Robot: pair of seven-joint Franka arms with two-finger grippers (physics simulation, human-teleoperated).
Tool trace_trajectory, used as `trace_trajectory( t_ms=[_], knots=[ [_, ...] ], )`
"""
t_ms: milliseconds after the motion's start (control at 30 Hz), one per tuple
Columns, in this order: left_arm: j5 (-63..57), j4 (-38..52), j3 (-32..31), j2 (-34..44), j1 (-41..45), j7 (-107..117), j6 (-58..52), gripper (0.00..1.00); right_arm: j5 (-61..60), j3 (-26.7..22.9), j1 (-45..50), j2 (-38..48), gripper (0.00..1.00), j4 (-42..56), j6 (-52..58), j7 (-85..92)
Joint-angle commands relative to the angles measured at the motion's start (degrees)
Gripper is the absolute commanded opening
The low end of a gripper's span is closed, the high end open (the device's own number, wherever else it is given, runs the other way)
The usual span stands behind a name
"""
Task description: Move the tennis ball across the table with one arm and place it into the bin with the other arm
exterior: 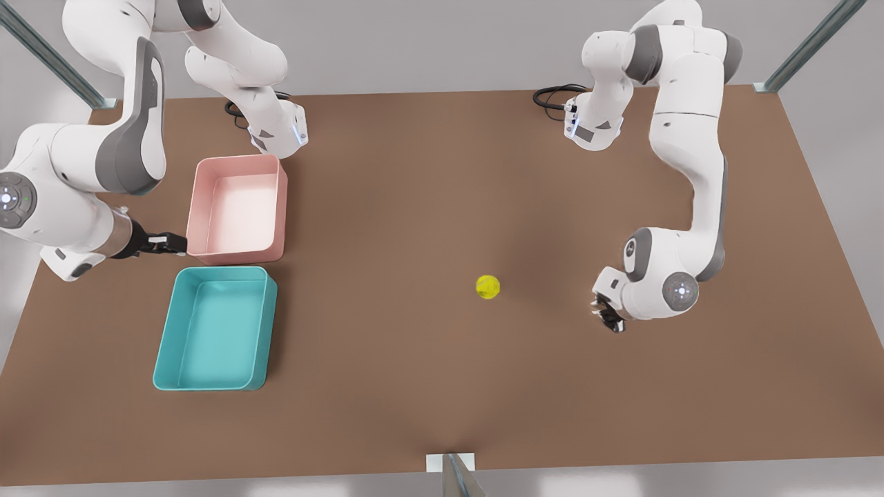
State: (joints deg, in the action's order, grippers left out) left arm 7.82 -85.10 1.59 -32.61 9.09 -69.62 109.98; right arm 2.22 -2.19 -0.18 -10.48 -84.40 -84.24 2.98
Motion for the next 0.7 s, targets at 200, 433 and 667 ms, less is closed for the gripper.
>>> trace_trajectory(
  t_ms=[200, 433, 667],
  knots=[
    [-6.3, 19.0, 0.5, 7.2, 1.7, 96.5, -40.6, 1.0, -0.4, 0.0, 0.0, 0.0, 1.0, 0.0, 0.0, 0.1],
    [-6.1, 7.7, 0.9, 18.7, -2.1, 86.3, -33.2, 1.0, -4.2, 0.4, 3.8, -7.9, 1.0, 5.2, -2.2, -5.8],
    [-5.8, 7.7, 0.9, 18.2, -2.8, 81.3, -35.9, 1.0, -9.2, 0.5, 12.2, -19.3, 1.0, 4.7, -19.4, -22.2]
  ],
)
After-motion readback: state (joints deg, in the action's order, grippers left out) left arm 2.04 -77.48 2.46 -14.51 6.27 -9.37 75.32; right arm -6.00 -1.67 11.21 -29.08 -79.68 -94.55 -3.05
